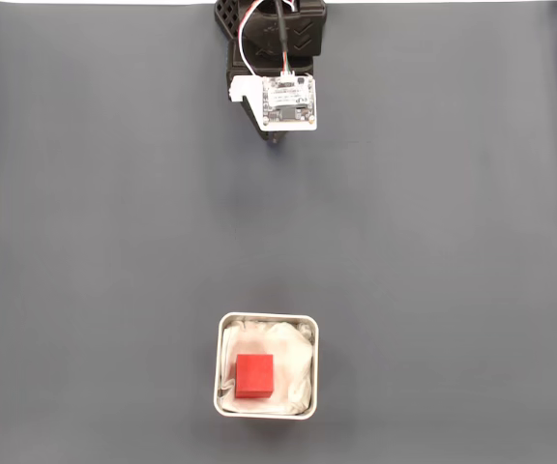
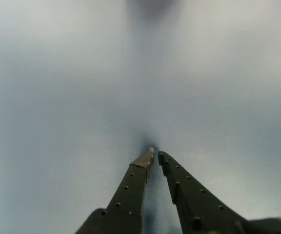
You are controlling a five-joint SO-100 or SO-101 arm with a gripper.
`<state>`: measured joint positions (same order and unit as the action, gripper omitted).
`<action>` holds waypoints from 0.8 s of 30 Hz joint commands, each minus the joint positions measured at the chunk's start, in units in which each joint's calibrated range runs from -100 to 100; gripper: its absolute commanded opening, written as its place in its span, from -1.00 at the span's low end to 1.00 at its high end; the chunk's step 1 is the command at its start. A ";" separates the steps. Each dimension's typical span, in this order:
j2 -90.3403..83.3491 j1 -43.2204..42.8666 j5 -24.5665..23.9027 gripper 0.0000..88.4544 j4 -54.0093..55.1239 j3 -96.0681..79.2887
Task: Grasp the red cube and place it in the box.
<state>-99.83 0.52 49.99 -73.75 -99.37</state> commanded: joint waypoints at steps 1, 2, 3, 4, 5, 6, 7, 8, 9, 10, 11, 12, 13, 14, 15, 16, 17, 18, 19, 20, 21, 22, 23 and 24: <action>-0.09 -0.31 0.44 -1.00 -1.50 -0.45; -0.09 -0.38 0.44 -1.00 -1.83 -0.45; -0.09 -0.45 0.10 -1.00 -1.99 -0.45; -0.09 -0.52 -0.24 -1.00 -2.07 -0.45; -0.09 -0.59 -0.54 -1.00 -2.15 -0.45; -0.09 -0.59 -0.54 -1.00 -2.15 -0.45; -0.09 -0.59 -0.59 -1.00 -2.15 -0.45; -0.09 -0.59 -0.63 -1.00 -2.15 -0.45; -0.17 -0.59 -0.68 -1.00 -2.15 -0.45; -0.17 -0.45 -0.83 -1.00 -2.15 -0.45; -0.17 -0.31 -0.83 -1.00 -2.15 -0.45; -0.17 -0.24 -0.88 -0.99 -2.15 -0.45; -0.17 -0.24 -0.88 -0.99 -2.15 -0.45; -0.17 -0.24 -0.83 -0.99 -2.15 -0.45; -0.17 -0.24 -0.83 -0.99 -2.15 -0.45; -0.17 -0.24 -0.83 -0.99 -2.15 -0.45; -0.17 -0.24 -0.83 -0.99 -2.15 -0.45; -0.17 -0.24 -0.83 -0.99 -2.15 -0.45; -0.17 -0.24 -0.83 -0.99 -2.15 -0.45; -0.17 -0.24 -0.83 -0.99 -2.15 -0.45; -0.17 -0.24 -0.83 -0.99 -2.15 -0.45; -0.17 -0.24 -0.83 -0.99 -2.15 -0.45; -0.17 -0.24 -0.83 -0.99 -2.15 -0.45; -0.17 -0.24 -0.83 -0.99 -2.15 -0.45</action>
<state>-100.00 0.52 49.60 -74.62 -99.37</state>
